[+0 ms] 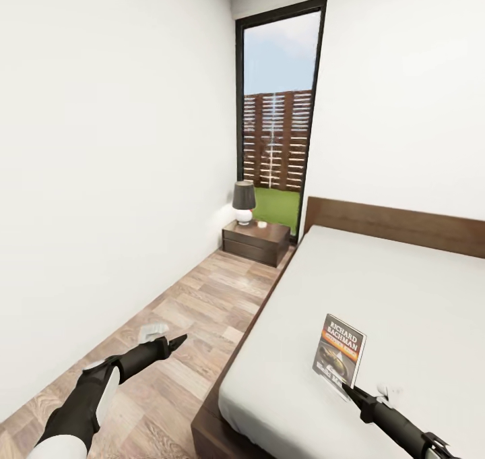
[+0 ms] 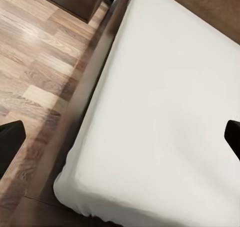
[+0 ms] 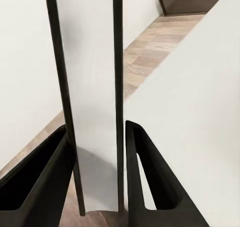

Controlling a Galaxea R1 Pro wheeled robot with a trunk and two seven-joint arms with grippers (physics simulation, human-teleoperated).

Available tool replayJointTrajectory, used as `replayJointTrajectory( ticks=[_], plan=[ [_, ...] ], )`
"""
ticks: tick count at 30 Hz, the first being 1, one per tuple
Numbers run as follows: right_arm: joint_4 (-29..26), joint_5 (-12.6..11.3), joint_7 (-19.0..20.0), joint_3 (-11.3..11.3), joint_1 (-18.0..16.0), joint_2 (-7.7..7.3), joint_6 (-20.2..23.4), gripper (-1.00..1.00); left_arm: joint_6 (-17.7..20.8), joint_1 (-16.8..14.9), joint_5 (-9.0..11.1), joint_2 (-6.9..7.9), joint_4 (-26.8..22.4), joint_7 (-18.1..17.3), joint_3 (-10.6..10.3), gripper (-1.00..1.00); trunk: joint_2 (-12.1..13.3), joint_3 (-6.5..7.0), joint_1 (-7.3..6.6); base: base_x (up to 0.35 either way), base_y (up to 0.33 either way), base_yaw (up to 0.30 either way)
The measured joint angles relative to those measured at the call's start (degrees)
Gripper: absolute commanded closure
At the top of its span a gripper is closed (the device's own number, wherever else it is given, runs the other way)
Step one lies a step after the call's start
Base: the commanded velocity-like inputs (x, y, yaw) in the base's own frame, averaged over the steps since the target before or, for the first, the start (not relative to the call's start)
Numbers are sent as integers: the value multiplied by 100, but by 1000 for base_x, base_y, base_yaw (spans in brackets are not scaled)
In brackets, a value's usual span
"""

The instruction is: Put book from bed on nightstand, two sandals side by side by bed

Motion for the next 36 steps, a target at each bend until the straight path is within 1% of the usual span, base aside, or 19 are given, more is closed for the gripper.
replayJointTrajectory(
  ticks=[9, 32, 36],
  plan=[
    [0, 2, 0, 0, 2, 1, 0, 100, 0, 0, 0, 0, 0, 1, 0, -100, 362, 162, -198, 0, 0, 272],
    [1, 4, 0, 0, 2, 18, 2, 100, 0, 0, 2, 0, 2, 5, 0, -100, 363, 163, -199, 0, 0, 272],
    [1, 4, -2, 0, 0, 19, 2, 100, 0, 0, 0, 0, 80, 7, -1, -100, 363, 163, -199, 0, 0, 272]
  ],
)
